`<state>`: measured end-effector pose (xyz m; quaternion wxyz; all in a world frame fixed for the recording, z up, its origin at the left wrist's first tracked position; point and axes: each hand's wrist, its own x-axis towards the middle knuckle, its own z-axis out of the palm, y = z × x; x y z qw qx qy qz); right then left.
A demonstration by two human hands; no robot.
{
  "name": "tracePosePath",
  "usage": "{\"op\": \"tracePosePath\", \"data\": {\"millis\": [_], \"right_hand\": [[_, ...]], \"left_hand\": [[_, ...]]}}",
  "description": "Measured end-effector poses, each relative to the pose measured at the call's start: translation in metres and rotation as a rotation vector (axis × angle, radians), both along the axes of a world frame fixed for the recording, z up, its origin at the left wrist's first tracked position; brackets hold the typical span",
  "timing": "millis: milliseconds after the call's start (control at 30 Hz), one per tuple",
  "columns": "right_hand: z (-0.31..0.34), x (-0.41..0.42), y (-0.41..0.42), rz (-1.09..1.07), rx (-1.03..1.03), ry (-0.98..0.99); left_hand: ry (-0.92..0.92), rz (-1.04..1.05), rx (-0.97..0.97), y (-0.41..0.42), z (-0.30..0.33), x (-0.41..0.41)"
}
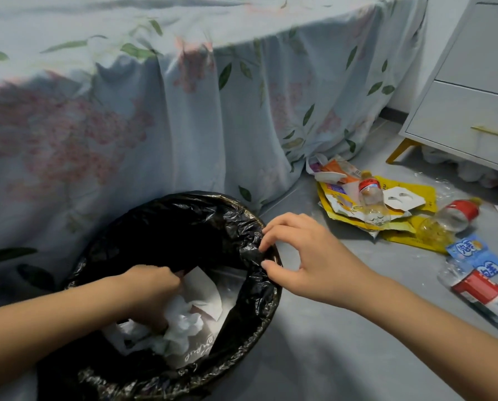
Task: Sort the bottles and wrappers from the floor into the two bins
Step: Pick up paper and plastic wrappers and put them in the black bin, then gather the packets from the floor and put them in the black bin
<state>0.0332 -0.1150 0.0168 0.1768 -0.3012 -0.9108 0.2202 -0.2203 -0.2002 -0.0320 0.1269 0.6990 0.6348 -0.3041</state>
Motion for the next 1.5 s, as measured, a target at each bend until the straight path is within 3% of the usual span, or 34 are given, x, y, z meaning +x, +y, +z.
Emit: {"op": "tracePosePath", "data": {"millis": [200, 300, 400, 600, 667, 800, 933, 1133, 1233, 1333, 1500], "right_hand": [[-0.004, 0.000, -0.001, 0.003, -0.019, 0.046], [-0.005, 0.001, 0.000, 0.015, -0.016, 0.072], [-0.005, 0.009, 0.006, -0.011, -0.003, 0.117], [-0.023, 0.043, 0.028, -0.116, 0.005, 0.022], [-0.036, 0.056, 0.036, -0.168, -0.027, -0.010], [-0.077, 0.090, 0.060, -0.310, -0.093, -0.074], [-0.115, 0.140, 0.084, -0.447, -0.148, -0.153], [-0.139, 0.238, 0.105, -0.804, 0.077, -0.135], [-0.147, 0.290, 0.111, -0.997, 0.127, -0.271], [-0.155, 0.332, 0.113, -1.132, -0.036, -0.478], [-0.167, 0.357, 0.106, -1.084, -0.364, -0.702]], "left_hand": [[0.203, -0.087, -0.194, 0.008, -0.035, 0.000], [0.145, -0.044, -0.189, 0.018, -0.027, 0.004], [0.017, -0.040, -0.022, 0.032, 0.023, 0.016], [-0.250, -0.102, 0.552, 0.045, 0.136, 0.035], [-0.396, -0.095, 0.614, 0.054, 0.152, 0.061], [-0.614, -0.120, 0.529, 0.078, 0.137, 0.134], [-0.645, -0.146, 0.412, 0.081, 0.090, 0.204], [-0.698, -0.016, 0.208, 0.083, 0.044, 0.240], [-0.665, 0.008, 0.203, 0.091, 0.036, 0.243], [-0.663, 0.035, 0.204, 0.099, 0.034, 0.247], [-0.658, 0.046, 0.188, 0.105, 0.033, 0.252]]}}
